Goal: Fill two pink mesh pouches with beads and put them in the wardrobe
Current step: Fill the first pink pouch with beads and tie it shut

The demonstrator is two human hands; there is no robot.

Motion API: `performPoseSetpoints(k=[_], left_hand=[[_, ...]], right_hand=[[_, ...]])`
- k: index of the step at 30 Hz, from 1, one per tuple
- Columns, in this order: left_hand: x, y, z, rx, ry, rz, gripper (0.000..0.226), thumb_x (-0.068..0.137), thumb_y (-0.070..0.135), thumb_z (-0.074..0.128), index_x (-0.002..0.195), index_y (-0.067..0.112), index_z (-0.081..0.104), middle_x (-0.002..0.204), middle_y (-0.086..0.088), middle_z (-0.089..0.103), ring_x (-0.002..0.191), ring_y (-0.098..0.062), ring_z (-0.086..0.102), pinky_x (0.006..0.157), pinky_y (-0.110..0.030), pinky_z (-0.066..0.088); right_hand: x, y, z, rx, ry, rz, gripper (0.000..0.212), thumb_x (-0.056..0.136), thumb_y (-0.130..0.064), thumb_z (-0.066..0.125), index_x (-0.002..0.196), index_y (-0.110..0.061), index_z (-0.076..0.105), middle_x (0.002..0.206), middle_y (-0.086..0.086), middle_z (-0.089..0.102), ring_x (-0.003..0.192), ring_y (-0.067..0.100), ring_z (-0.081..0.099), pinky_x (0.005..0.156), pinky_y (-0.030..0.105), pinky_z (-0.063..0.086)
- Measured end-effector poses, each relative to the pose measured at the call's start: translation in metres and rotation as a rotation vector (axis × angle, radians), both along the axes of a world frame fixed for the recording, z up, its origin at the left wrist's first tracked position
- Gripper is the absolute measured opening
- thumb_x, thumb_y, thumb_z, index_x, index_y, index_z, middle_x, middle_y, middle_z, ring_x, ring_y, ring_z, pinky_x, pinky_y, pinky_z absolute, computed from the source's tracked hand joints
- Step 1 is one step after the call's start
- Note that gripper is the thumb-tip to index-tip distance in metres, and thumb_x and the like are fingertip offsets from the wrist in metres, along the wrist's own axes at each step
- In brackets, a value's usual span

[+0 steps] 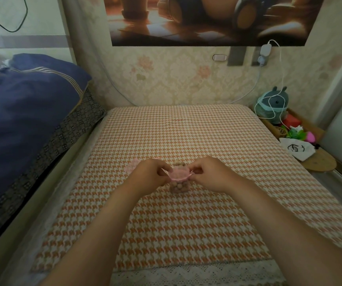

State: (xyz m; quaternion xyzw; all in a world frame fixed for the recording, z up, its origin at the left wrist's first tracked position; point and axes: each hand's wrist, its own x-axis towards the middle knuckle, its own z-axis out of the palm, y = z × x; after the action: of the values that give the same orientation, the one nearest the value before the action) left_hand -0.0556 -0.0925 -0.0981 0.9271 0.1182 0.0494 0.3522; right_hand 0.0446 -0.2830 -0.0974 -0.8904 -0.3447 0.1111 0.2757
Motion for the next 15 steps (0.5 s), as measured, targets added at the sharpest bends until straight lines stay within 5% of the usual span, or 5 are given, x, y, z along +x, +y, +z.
performPoseSetpoints(k=[2,5,12,15], left_hand=[[0.000,0.000,0.002,0.023,-0.010,0.016,0.018,0.084,0.017,0.076,0.100,0.024,0.074,0.077,0.005,0.073,0.066,-0.012,0.067,0.047,-0.012,0.044],[0.000,0.005,0.005,0.039,0.009,0.059,0.004,0.087,0.021,0.074,0.090,0.022,0.076,0.070,0.008,0.069,0.063,-0.011,0.064,0.051,-0.018,0.047],[-0.003,0.014,0.011,0.097,0.047,0.091,0.020,0.094,0.023,0.065,0.077,0.019,0.073,0.068,0.007,0.064,0.058,-0.012,0.057,0.047,-0.022,0.043],[-0.004,0.021,0.010,0.110,0.060,0.114,0.019,0.095,0.023,0.064,0.079,0.017,0.073,0.074,0.000,0.068,0.068,-0.021,0.064,0.054,-0.031,0.054]], right_hand=[[0.001,0.000,0.000,0.021,0.006,-0.037,0.011,0.094,-0.029,0.072,0.100,-0.026,0.081,0.088,-0.007,0.074,0.080,0.020,0.068,0.073,0.038,0.055],[0.004,-0.001,0.004,0.047,0.005,-0.089,0.010,0.093,-0.030,0.073,0.090,-0.027,0.082,0.079,-0.013,0.073,0.070,0.009,0.066,0.067,0.031,0.054],[0.009,-0.008,0.007,0.002,0.062,-0.196,0.028,0.091,-0.036,0.075,0.067,-0.022,0.077,0.057,-0.006,0.066,0.050,0.014,0.055,0.057,0.032,0.046],[0.013,-0.009,0.007,-0.007,0.095,-0.224,0.027,0.092,-0.032,0.075,0.070,-0.017,0.079,0.069,-0.016,0.060,0.051,0.013,0.061,0.059,0.033,0.052]])
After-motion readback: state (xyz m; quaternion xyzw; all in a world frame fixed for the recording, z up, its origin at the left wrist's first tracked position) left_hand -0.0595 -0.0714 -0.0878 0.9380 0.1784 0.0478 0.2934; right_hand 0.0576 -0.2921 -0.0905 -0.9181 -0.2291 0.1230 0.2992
